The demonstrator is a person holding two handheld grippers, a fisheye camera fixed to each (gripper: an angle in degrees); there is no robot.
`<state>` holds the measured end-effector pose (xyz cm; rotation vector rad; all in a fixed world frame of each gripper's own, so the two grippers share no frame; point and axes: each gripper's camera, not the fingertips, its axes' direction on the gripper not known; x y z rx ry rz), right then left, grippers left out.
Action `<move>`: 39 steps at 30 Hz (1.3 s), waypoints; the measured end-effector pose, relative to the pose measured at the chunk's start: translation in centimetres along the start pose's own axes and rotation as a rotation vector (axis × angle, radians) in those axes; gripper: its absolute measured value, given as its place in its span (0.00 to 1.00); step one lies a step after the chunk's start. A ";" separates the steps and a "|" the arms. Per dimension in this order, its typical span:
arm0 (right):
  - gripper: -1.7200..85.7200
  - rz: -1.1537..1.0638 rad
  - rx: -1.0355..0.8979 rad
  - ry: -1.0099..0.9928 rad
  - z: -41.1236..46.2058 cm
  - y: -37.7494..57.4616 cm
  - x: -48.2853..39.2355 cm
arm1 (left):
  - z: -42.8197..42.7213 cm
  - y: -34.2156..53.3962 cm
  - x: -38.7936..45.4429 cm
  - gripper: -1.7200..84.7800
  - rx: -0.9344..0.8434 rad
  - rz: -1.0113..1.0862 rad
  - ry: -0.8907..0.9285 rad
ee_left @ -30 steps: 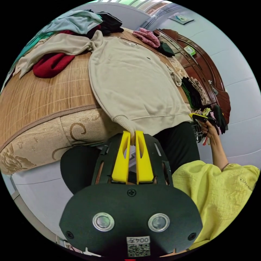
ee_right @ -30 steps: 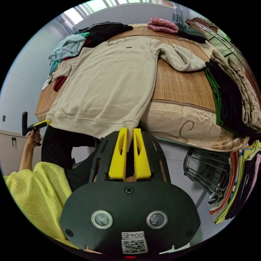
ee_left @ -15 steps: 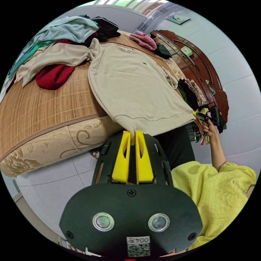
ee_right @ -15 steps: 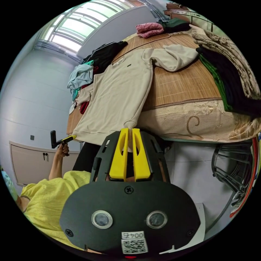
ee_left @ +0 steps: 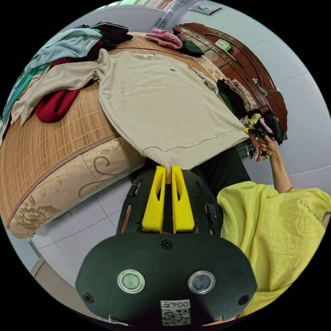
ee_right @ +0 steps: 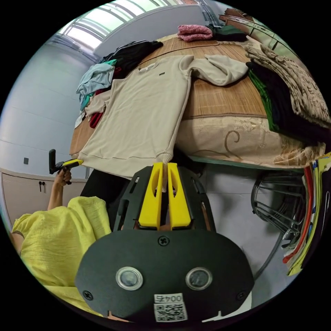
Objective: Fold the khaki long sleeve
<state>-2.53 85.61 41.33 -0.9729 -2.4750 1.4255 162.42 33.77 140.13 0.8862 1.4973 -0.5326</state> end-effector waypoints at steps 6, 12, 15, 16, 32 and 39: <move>0.07 0.103 -0.038 -0.032 4.7 1.4 3.2 | 3.0 2.8 -1.1 0.07 -0.024 -0.018 0.005; 0.15 0.114 -0.052 0.166 5.5 1.3 4.3 | 1.0 4.5 -2.0 0.10 0.013 -0.005 -0.084; 0.16 0.074 0.087 0.182 4.1 -0.5 3.7 | -2.7 3.6 -1.0 0.12 0.137 0.047 -0.206; 0.16 0.064 0.117 0.171 4.1 -1.1 3.5 | -3.7 2.3 -0.7 0.14 0.189 0.060 -0.219; 0.12 -0.051 0.144 0.237 21.6 -23.6 -1.1 | 10.0 -21.2 -2.8 0.18 0.147 0.152 -0.398; 0.09 -0.027 0.281 0.248 26.9 -22.1 1.7 | 6.7 -16.7 -7.4 0.17 0.368 -0.015 -0.391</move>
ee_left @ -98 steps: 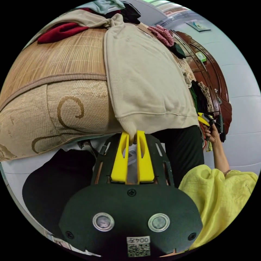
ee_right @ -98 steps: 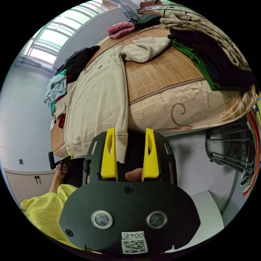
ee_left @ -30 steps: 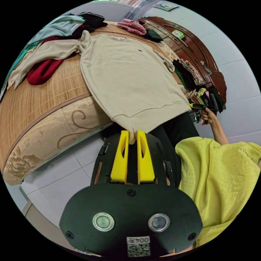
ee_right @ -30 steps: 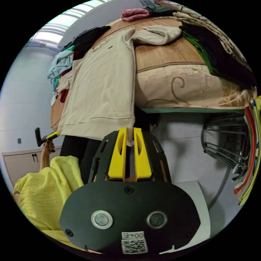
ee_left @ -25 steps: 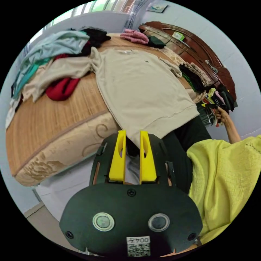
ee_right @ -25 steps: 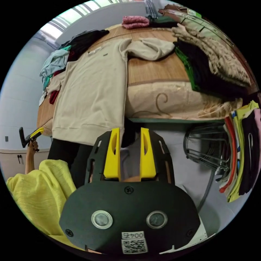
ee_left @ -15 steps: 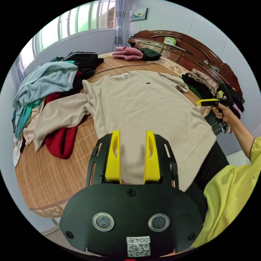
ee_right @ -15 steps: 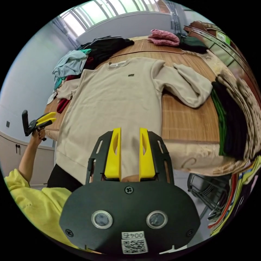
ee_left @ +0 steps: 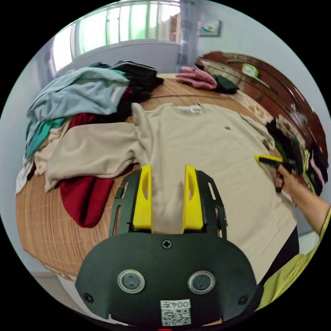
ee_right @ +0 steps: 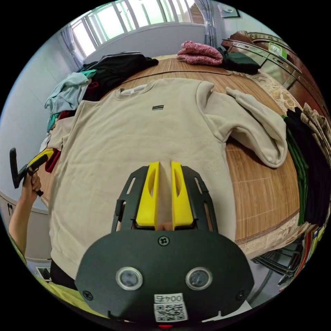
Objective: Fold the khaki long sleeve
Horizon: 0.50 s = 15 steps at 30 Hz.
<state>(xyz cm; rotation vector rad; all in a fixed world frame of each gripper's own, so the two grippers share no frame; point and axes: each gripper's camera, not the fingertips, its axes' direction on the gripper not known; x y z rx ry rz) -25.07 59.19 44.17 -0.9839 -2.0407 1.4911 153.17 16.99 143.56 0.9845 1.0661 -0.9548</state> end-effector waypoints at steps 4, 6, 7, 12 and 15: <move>0.09 0.019 0.022 -0.028 0.9 0.7 1.1 | -2.9 2.8 -12.0 0.17 0.054 -0.286 -0.022; 0.09 0.016 0.024 -0.001 1.6 0.9 1.1 | -3.4 3.4 -16.6 0.18 0.026 -0.333 -0.044; 0.09 0.011 0.025 0.010 1.8 1.0 1.0 | -3.8 3.5 -19.2 0.19 0.005 -0.351 -0.077; 0.09 -0.039 0.035 0.137 3.4 1.5 -0.4 | -5.2 2.5 -25.9 0.25 0.015 -0.392 -0.145; 0.08 -0.025 0.036 0.105 3.9 1.6 0.5 | -3.2 0.5 -27.3 0.30 -0.029 -0.379 -0.107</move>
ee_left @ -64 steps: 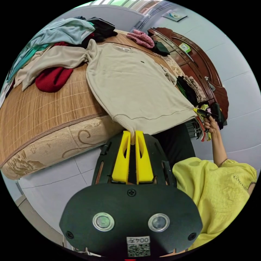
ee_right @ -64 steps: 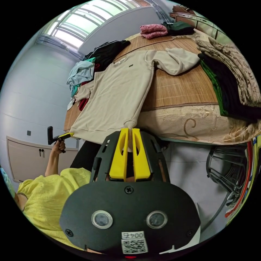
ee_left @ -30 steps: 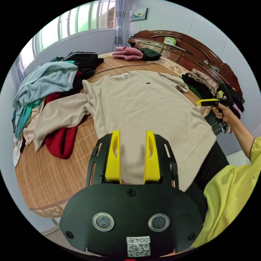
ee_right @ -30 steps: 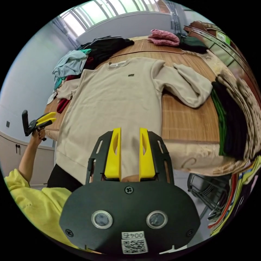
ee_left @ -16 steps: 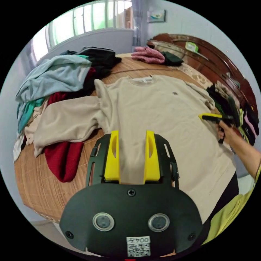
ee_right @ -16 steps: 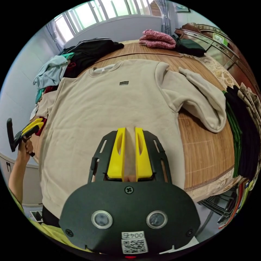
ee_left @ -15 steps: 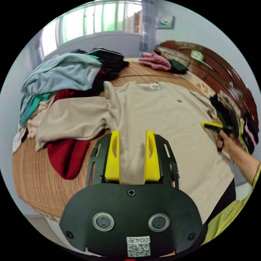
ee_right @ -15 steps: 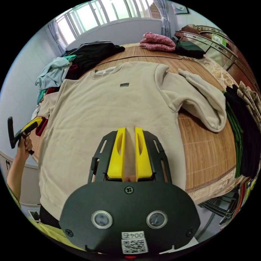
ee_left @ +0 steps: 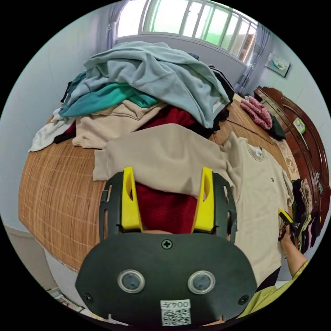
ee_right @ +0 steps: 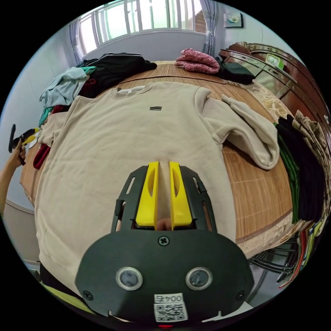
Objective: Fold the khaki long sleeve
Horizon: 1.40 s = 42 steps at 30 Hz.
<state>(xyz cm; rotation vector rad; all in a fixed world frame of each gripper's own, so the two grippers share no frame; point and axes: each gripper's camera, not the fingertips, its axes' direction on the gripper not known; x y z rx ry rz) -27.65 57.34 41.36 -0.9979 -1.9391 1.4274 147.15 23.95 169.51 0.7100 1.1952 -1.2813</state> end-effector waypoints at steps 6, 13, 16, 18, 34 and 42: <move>0.07 0.030 -0.004 -0.056 1.0 -0.1 1.6 | 5.4 -3.1 2.9 0.26 -0.143 0.097 -0.081; 0.07 0.028 -0.002 -0.049 1.6 -0.5 2.1 | 5.8 -3.8 3.3 0.09 -0.171 -0.001 -0.063; 0.06 0.031 -0.002 -0.055 1.8 -0.8 2.4 | 2.8 -3.5 5.1 0.07 -0.115 0.034 -0.098; 0.06 0.029 -0.002 -0.049 1.8 -1.1 2.4 | -0.4 -3.1 6.8 0.06 -0.025 0.076 -0.181; 0.07 0.027 0.000 -0.045 0.9 -4.3 2.4 | -4.4 -1.7 5.4 0.15 -0.062 -0.104 -0.428; 0.06 0.035 0.004 -0.067 -0.5 -6.7 2.3 | -9.0 4.9 31.8 0.07 0.187 0.351 -0.003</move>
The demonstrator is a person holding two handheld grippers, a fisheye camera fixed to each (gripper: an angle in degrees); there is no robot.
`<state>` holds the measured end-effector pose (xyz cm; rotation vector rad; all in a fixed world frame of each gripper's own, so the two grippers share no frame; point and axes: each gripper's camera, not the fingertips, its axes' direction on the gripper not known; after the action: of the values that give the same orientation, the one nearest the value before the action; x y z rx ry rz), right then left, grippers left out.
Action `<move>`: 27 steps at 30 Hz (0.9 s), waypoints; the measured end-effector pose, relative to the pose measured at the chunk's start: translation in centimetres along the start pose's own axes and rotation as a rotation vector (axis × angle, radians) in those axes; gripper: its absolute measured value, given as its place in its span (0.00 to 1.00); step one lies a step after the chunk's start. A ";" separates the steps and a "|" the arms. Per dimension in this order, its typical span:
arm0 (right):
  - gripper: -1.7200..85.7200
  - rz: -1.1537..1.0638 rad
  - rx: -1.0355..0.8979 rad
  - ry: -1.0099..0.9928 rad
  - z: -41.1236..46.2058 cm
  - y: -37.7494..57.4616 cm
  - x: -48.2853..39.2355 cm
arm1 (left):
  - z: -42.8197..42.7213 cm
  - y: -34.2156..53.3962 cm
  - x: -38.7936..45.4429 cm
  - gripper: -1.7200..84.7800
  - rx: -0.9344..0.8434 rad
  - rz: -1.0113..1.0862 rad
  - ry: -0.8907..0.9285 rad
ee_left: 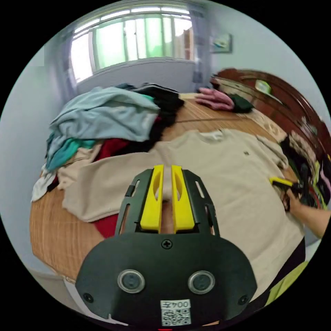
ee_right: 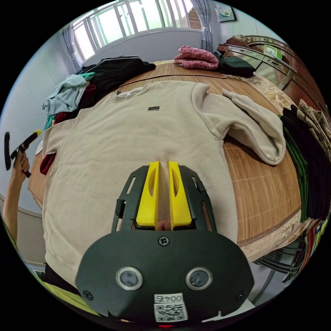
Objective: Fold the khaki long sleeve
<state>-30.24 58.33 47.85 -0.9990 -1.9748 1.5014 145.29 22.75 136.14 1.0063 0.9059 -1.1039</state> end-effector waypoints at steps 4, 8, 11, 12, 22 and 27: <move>0.06 0.010 0.002 -0.026 -0.8 -1.1 0.0 | 7.5 -0.2 15.3 0.05 -0.107 0.162 0.074; 0.06 0.023 0.008 -0.058 -1.7 -2.5 0.0 | 14.1 0.7 19.7 0.05 -0.266 0.145 0.084; 0.06 0.037 0.015 -0.093 -2.5 -3.5 0.1 | 13.6 0.3 20.2 0.05 -0.244 0.158 0.064; 0.06 0.043 0.016 -0.107 -2.8 -3.9 0.2 | 13.6 0.2 20.3 0.05 -0.244 0.160 0.063; 0.06 -0.082 0.157 -0.240 -10.7 -9.7 1.7 | 12.8 -1.7 21.0 0.05 -0.246 0.185 0.031; 0.13 -0.103 0.131 0.117 -12.6 -21.4 6.8 | 12.4 -2.7 19.6 0.05 -0.249 0.153 0.080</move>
<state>-31.11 68.38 71.50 -0.8955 -1.7948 1.4611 147.94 5.24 120.88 0.9016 0.9867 -0.8054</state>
